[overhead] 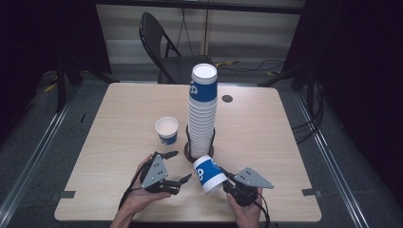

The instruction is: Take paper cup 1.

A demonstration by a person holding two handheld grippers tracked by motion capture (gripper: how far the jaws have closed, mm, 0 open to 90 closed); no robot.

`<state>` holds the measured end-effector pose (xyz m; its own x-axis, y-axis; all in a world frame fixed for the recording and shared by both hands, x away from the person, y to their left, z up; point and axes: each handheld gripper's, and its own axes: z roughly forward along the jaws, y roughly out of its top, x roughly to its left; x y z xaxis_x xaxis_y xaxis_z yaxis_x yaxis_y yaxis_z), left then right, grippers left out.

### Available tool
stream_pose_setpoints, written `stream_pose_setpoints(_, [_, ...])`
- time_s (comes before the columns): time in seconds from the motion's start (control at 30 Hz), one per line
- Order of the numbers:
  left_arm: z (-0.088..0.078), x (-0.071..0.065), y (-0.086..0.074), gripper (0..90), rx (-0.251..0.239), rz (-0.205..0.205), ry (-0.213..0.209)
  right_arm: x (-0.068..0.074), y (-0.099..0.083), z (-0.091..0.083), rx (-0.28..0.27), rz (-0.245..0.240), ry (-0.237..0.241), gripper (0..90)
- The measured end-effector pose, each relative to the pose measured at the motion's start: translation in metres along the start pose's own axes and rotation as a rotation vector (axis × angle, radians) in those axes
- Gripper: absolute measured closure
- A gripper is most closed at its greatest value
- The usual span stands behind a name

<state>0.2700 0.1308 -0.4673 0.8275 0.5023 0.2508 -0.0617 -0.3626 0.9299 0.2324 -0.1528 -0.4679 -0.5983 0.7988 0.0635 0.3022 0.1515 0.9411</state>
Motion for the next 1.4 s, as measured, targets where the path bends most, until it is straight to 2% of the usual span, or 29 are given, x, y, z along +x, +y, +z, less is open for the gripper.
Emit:
stream_pose_setpoints(0.17, [0.003, -0.007, 0.000, 16.6, 0.021, 0.079, -0.013, -0.004, 0.006, 0.001, 0.048, 0.002, 0.036, 85.0])
stream_pose_setpoints(0.37, [0.006, -0.013, 0.000, 16.7, 0.044, 0.144, -0.014, -0.004, 0.015, 0.004, 0.100, -0.012, 0.064, 84.9])
stream_pose_setpoints(0.5, [0.008, -0.019, 0.001, 16.7, 0.052, 0.173, -0.026, -0.004, 0.022, 0.007, 0.138, -0.016, 0.099, 85.0])
stream_pose_setpoints(0.63, [0.011, -0.025, 0.003, 15.8, 0.071, 0.238, -0.025, -0.003, 0.028, 0.010, 0.174, -0.027, 0.130, 85.1])
stream_pose_setpoints(0.7, [0.011, -0.028, 0.004, 15.7, 0.074, 0.252, -0.034, -0.002, 0.030, 0.012, 0.196, -0.031, 0.132, 85.2])
stream_pose_setpoints(0.77, [0.012, -0.029, 0.005, 15.5, 0.079, 0.278, -0.021, -0.002, 0.032, 0.013, 0.212, -0.025, 0.143, 85.2])
stream_pose_setpoints(0.9, [0.013, -0.031, 0.004, 15.7, 0.105, 0.301, -0.027, -0.002, 0.035, 0.016, 0.252, -0.024, 0.158, 85.2])
stream_pose_setpoints(0.97, [0.013, -0.032, 0.004, 15.7, 0.101, 0.313, -0.032, -0.002, 0.036, 0.017, 0.269, -0.016, 0.176, 85.3])
stream_pose_setpoints(1.03, [0.013, -0.034, 0.005, 15.2, 0.109, 0.339, -0.036, -0.001, 0.038, 0.020, 0.304, -0.018, 0.184, 85.3])
stream_pose_setpoints(1.1, [0.014, -0.035, 0.005, 15.2, 0.112, 0.346, -0.036, -0.001, 0.039, 0.021, 0.313, -0.008, 0.195, 85.3])
stream_pose_setpoints(1.27, [0.014, -0.034, 0.005, 8.6, 0.120, 0.354, -0.017, 0.001, 0.042, 0.025, 0.338, -0.019, 0.201, 85.4])
stream_pose_setpoints(1.4, [0.015, -0.035, 0.006, 7.9, 0.125, 0.383, -0.027, 0.001, 0.042, 0.028, 0.356, -0.020, 0.212, 85.4])
